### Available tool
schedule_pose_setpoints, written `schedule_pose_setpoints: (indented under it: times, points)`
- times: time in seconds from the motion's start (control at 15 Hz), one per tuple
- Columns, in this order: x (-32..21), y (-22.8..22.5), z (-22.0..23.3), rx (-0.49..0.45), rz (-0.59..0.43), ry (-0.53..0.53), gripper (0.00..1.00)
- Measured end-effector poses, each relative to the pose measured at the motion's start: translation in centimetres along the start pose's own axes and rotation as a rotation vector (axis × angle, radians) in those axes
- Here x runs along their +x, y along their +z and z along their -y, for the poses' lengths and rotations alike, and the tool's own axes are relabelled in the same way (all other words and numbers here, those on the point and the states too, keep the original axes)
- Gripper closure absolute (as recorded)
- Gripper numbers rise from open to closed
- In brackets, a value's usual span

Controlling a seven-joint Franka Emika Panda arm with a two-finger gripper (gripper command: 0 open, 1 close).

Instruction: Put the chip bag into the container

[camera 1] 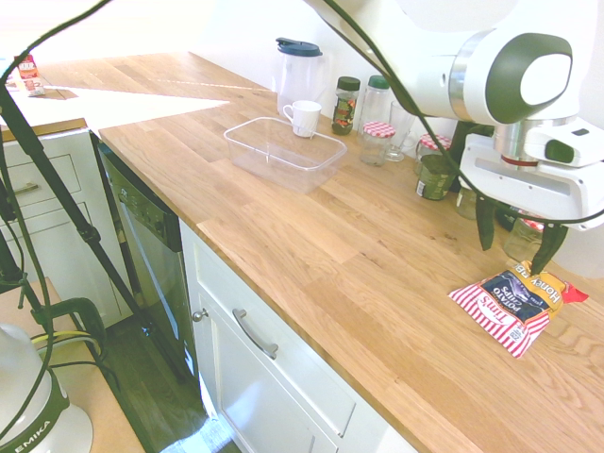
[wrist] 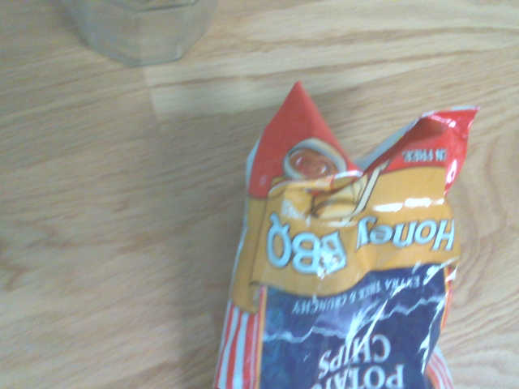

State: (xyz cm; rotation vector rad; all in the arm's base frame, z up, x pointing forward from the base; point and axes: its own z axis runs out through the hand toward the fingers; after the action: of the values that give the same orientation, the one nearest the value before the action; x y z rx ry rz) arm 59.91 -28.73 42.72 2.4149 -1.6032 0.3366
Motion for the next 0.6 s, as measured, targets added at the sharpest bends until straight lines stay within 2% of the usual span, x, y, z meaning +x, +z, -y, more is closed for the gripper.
schedule_pose_setpoints:
  times: [0.2, 0.27, 0.6]
  points:
    - [1.3, 2.3, 1.8, -0.019, -0.003, -0.005, 0.00]
    - [1.4, 2.8, 2.3, -0.020, -0.001, -0.009, 1.00]
    - [2.1, 3.3, 2.8, -0.031, 0.000, -0.022, 1.00]
